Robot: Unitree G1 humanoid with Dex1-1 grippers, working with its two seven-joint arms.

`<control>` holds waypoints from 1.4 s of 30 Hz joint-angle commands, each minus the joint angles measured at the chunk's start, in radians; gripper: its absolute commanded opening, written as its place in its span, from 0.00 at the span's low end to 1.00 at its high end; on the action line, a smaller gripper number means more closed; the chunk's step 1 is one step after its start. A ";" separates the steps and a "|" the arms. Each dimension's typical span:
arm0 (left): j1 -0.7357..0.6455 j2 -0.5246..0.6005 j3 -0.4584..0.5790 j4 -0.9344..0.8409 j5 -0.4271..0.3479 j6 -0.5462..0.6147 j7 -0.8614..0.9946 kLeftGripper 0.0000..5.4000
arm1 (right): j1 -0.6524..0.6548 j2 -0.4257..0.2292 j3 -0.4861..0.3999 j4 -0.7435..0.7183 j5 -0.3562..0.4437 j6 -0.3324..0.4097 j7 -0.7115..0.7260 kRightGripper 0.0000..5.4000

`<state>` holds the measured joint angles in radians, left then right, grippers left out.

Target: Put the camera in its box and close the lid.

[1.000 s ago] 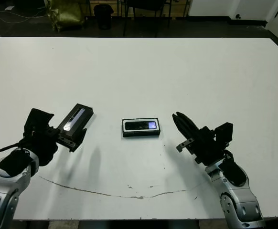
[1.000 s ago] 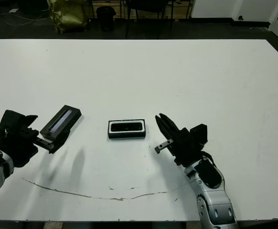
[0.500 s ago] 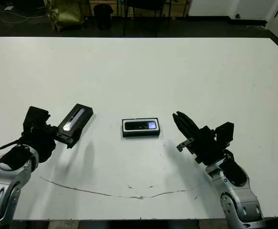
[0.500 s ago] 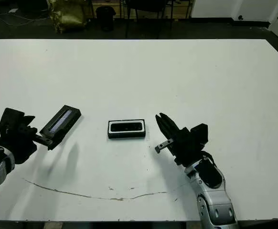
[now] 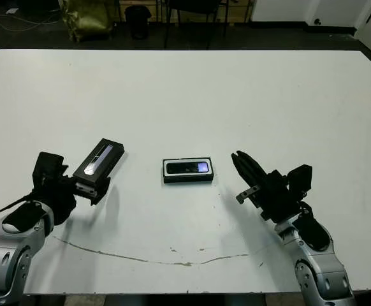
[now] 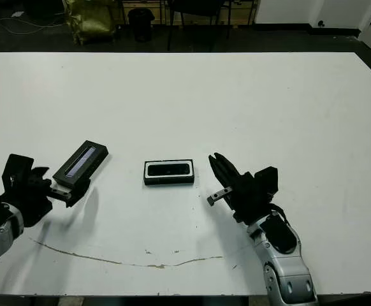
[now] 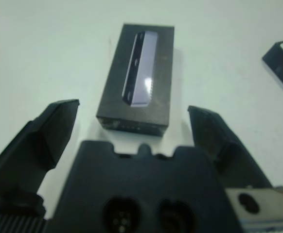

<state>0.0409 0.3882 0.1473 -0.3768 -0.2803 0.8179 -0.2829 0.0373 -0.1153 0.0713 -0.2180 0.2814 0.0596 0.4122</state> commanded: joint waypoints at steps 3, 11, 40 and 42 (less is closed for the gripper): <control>0.007 -0.006 -0.003 0.021 -0.003 0.020 0.006 1.00 | 0.005 -0.009 -0.006 0.031 -0.001 -0.020 0.015 0.00; 0.003 -0.001 -0.016 0.049 0.015 0.010 0.006 1.00 | 0.011 -0.006 -0.006 0.022 0.004 -0.002 0.005 0.00; -0.008 0.031 -0.115 0.131 0.130 -0.079 -0.003 1.00 | 0.028 -0.008 -0.006 0.009 -0.002 0.006 -0.009 0.00; -0.011 0.031 -0.119 0.135 0.133 -0.076 -0.007 1.00 | 0.027 -0.007 -0.007 0.014 0.004 -0.002 -0.003 0.00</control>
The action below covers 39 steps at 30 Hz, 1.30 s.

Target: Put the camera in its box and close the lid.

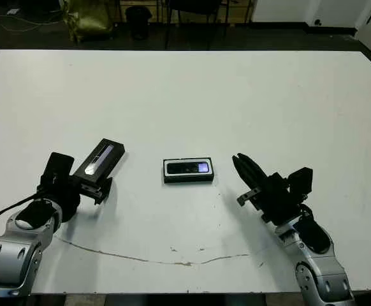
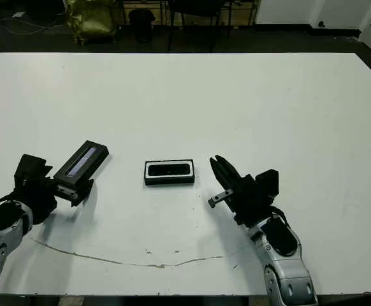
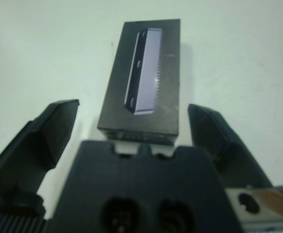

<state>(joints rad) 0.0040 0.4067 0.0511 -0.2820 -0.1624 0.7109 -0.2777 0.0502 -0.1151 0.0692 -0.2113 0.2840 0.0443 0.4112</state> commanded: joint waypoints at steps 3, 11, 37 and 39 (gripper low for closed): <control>0.014 0.012 -0.021 0.053 0.001 0.036 -0.031 1.00 | 0.013 -0.008 -0.004 0.012 -0.001 0.009 0.000 0.00; 0.016 -0.036 0.044 0.072 -0.092 0.070 -0.052 1.00 | 0.018 -0.011 -0.002 -0.001 -0.008 0.017 -0.007 0.00; -0.009 0.038 0.004 0.122 -0.134 0.102 -0.115 1.00 | 0.026 -0.012 -0.001 -0.004 -0.017 0.012 -0.019 0.00; -0.009 0.040 0.000 0.128 -0.134 0.097 -0.122 1.00 | 0.027 -0.013 -0.002 -0.010 -0.017 0.022 -0.023 0.00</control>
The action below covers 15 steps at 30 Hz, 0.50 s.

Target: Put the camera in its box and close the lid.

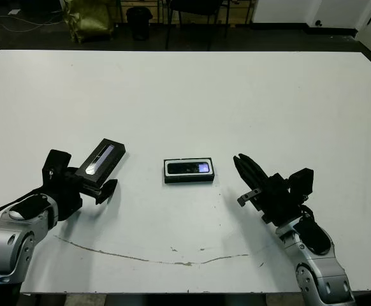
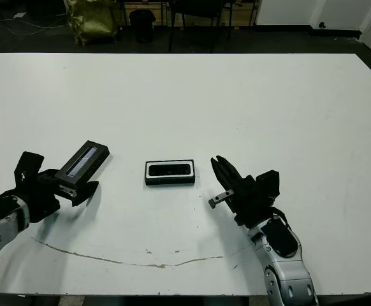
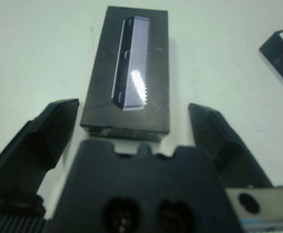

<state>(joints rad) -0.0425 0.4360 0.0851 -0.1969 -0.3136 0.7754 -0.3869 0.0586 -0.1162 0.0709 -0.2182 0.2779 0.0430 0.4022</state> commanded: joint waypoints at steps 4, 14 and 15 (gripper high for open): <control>0.043 0.008 -0.051 0.048 0.037 0.017 0.003 0.98 | 0.020 -0.013 -0.006 -0.006 0.003 0.035 -0.011 0.00; 0.062 -0.035 -0.028 0.021 0.018 0.041 0.049 0.58 | 0.023 -0.012 -0.007 -0.011 0.003 0.040 -0.014 0.00; 0.066 -0.031 -0.031 0.023 0.017 0.030 0.039 0.53 | 0.023 -0.012 -0.006 -0.009 -0.001 0.035 -0.016 0.00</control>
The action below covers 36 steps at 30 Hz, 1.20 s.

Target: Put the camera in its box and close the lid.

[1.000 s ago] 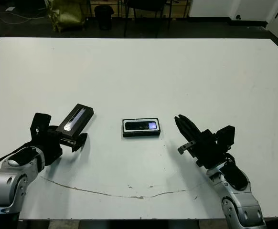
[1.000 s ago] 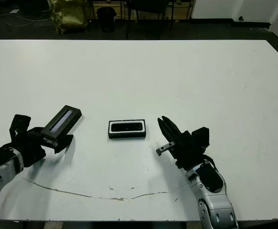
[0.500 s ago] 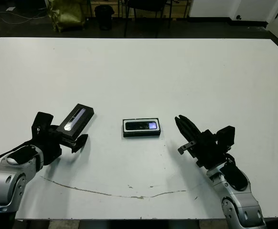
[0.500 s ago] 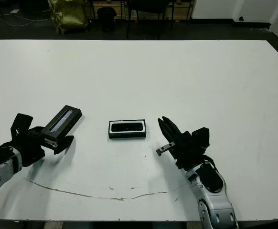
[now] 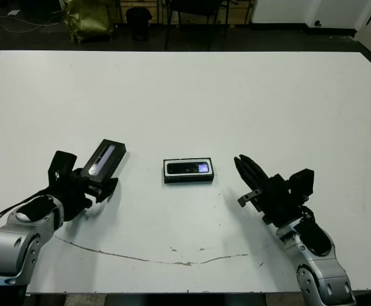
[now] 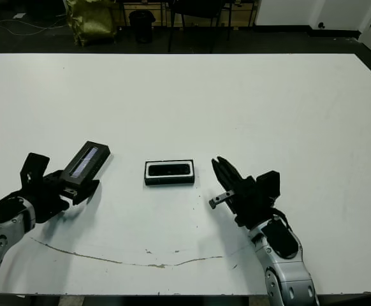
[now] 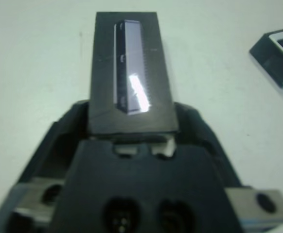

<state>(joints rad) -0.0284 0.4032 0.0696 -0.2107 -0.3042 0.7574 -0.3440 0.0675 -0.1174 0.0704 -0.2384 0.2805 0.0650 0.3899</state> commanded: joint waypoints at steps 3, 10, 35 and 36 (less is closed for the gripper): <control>0.057 0.000 -0.009 0.052 0.000 0.028 -0.022 0.47 | 0.015 -0.012 -0.006 0.010 -0.009 0.013 -0.008 0.00; 0.051 0.026 -0.017 0.054 -0.008 0.055 -0.051 0.47 | 0.018 -0.008 -0.011 0.012 0.009 0.021 -0.003 0.00; -0.026 0.213 0.049 -0.229 -0.084 0.049 -0.207 0.45 | 0.025 -0.003 -0.013 0.022 0.008 0.014 -0.016 0.00; -0.042 0.234 0.044 -0.238 -0.080 0.052 -0.219 0.45 | 0.026 -0.005 -0.012 0.016 0.006 0.019 -0.020 0.00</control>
<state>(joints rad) -0.0544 0.6024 0.1167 -0.4388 -0.3889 0.8063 -0.5469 0.0837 -0.1155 0.0635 -0.2217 0.2963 0.0621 0.3827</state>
